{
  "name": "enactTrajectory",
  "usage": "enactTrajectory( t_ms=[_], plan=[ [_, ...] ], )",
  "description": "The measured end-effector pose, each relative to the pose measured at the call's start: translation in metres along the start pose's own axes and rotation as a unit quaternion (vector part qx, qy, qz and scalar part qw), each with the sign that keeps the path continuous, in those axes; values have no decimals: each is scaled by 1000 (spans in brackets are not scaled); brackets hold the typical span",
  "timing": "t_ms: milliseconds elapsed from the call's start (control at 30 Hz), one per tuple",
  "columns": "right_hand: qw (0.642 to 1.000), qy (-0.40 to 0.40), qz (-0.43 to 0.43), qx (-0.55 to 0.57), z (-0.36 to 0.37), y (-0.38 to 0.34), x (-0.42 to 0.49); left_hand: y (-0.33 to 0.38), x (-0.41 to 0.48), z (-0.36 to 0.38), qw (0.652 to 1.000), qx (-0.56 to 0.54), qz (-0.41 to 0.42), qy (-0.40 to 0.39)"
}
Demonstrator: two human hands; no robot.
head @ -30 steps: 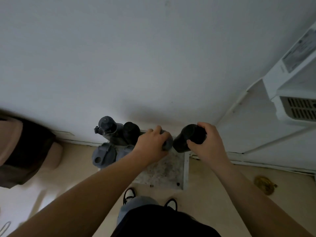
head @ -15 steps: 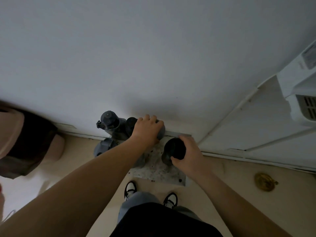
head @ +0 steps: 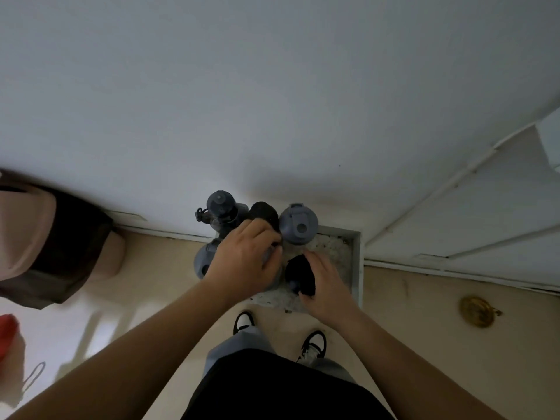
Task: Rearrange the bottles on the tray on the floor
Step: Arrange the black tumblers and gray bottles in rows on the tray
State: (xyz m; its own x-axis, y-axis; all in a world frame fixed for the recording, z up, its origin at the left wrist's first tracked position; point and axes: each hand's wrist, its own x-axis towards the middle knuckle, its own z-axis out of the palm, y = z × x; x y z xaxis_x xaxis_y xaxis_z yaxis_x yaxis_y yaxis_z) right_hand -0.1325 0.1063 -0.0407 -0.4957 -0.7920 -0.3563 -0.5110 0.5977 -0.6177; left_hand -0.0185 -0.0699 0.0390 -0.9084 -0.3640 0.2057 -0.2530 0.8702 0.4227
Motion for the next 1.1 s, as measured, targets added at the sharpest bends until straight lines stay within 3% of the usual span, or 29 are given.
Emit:
enactTrajectory(
  t_ms=[167, 233, 433, 900, 1000, 1100],
  plan=[
    [995, 33, 80, 55, 14, -7, 4, -23, -37, 4, 975, 42, -52, -210],
    [989, 42, 117, 80, 16, -10, 5, -27, -38, 10, 971, 40, -47, -229],
    [983, 78, 134, 95, 23, -14, 18, -27, -25, 21, 974, 12, -88, -208],
    [985, 86, 135, 67, 21, -24, 18, -40, -30, 16, 982, 8, -69, -177],
    [984, 102, 133, 65, 13, -33, 9, -41, -35, -2, 991, -17, -71, -115],
    [982, 186, 32, -13, 3, -45, -3, -53, -49, -20, 996, -17, -83, -24]
  ],
)
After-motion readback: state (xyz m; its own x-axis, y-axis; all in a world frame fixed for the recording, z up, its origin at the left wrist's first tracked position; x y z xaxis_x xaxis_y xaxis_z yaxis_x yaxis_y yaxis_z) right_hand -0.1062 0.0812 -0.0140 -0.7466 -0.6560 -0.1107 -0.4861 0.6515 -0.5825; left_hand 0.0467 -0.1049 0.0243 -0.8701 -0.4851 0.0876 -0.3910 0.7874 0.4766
